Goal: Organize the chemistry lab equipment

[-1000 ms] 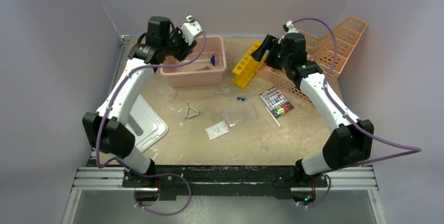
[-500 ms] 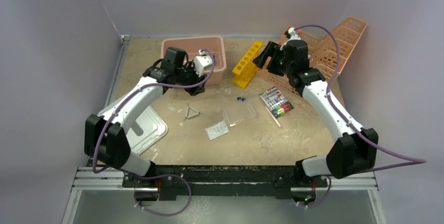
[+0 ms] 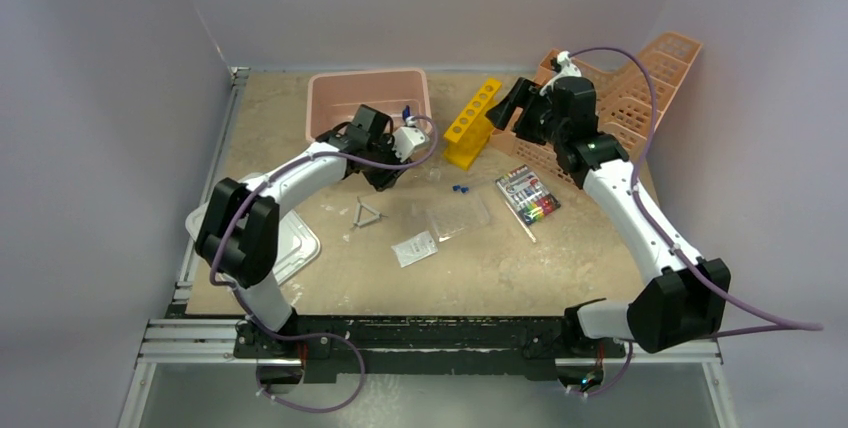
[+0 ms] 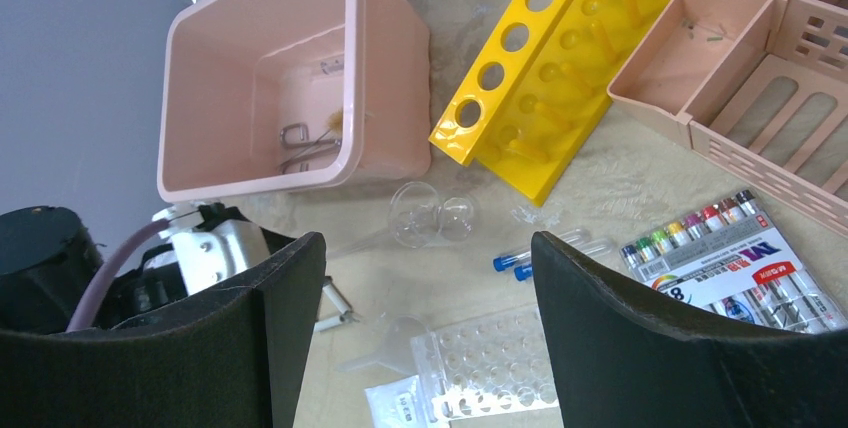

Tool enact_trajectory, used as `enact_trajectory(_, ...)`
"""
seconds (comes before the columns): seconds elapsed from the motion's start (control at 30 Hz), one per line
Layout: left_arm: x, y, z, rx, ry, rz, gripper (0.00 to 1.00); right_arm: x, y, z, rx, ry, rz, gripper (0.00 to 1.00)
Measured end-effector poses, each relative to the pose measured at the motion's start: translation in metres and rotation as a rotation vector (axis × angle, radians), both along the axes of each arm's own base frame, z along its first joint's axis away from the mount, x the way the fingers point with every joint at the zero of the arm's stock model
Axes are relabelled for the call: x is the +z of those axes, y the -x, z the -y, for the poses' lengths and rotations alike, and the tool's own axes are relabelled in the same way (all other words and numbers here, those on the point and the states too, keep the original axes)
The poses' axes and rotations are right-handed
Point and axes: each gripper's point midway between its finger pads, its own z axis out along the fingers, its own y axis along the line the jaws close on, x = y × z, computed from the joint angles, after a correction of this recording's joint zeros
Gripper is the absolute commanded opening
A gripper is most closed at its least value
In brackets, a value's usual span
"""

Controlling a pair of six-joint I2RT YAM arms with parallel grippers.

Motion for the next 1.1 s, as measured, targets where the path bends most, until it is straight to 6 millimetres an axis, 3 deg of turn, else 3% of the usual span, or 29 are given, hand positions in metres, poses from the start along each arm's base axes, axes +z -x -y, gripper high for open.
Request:
enact_trajectory(0.4,-0.04,-0.012,0.005,-0.016,-0.063,-0.005,0.3,0.002,-0.001,0.006,-0.021,0.027,0.014,0.77)
enact_trajectory(0.67,-0.047,-0.024,0.0,0.018,-0.097,0.038,0.29,0.003,-0.001,0.005,-0.015,0.023,0.019,0.77)
enact_trajectory(0.87,-0.068,-0.011,-0.001,-0.039,-0.122,-0.036,0.26,0.004,-0.003,0.004,-0.015,0.021,0.026,0.77)
enact_trajectory(1.1,-0.069,-0.007,0.004,-0.083,-0.118,-0.072,0.16,0.004,-0.003,0.004,-0.015,0.021,0.027,0.77)
